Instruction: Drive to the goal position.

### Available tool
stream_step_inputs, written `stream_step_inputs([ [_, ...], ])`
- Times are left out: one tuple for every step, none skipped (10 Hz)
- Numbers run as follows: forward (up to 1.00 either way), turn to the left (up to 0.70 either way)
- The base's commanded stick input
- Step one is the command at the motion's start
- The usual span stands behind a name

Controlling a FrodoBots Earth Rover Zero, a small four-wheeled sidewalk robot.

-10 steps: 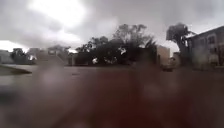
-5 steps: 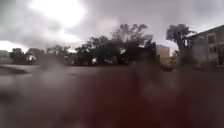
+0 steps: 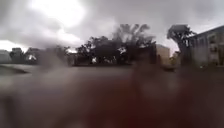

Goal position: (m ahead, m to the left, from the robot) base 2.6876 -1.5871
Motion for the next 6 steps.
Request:
stream_step_inputs([
  [0.45, 0.0],
  [0.45, 0.0],
  [0.45, 0.0],
  [0.45, 0.0],
  [0.45, 0.0],
  [0.45, 0.0],
])
